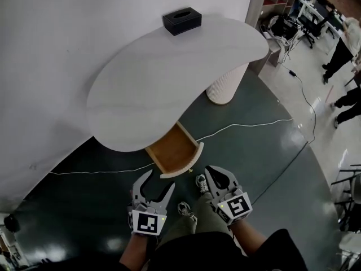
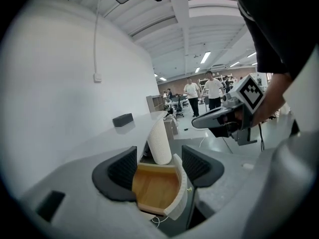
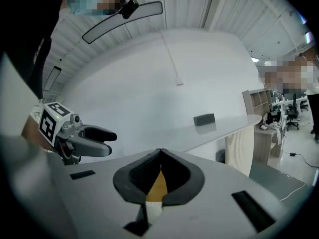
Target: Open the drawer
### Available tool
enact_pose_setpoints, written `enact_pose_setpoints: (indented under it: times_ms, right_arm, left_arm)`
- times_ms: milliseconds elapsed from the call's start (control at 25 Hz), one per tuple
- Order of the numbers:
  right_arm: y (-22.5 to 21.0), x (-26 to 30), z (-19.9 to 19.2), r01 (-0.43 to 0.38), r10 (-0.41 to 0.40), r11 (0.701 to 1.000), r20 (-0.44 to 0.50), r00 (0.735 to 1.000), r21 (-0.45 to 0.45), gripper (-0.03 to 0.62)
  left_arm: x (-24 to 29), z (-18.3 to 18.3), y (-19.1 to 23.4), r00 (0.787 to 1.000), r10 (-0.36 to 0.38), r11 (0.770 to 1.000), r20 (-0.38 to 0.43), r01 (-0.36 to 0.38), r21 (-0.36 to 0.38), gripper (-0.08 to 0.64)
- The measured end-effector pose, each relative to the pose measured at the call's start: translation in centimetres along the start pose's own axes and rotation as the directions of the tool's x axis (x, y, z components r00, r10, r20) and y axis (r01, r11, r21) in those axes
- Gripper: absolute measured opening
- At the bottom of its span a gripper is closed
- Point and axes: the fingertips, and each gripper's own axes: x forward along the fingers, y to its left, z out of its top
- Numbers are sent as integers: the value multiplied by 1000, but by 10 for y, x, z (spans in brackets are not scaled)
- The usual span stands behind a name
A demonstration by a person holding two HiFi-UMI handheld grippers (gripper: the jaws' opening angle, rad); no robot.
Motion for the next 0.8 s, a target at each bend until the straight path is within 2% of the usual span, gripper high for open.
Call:
enact_pose_setpoints:
  times_ms: [240, 320, 520, 800]
  right_arm:
    - [18, 7, 46, -43, 44, 999, 38, 998, -27, 3]
    - [21, 8, 51, -57, 59, 997, 44, 997, -45, 3]
    - [27, 15, 73, -79, 82, 995, 55, 995, -54, 3]
    - [35, 21, 97, -121, 127, 989, 62, 990, -89, 3]
  left_arm:
    - [-23, 20, 19, 997, 64, 998, 51, -62, -25, 143]
    - [-29, 23, 26, 994, 84, 996, 62, -82, -40, 99]
    - [-40, 34, 41, 989, 123, 992, 82, -120, -50, 45]
    - [-52, 50, 55, 981, 169, 983, 98, -161, -84, 26]
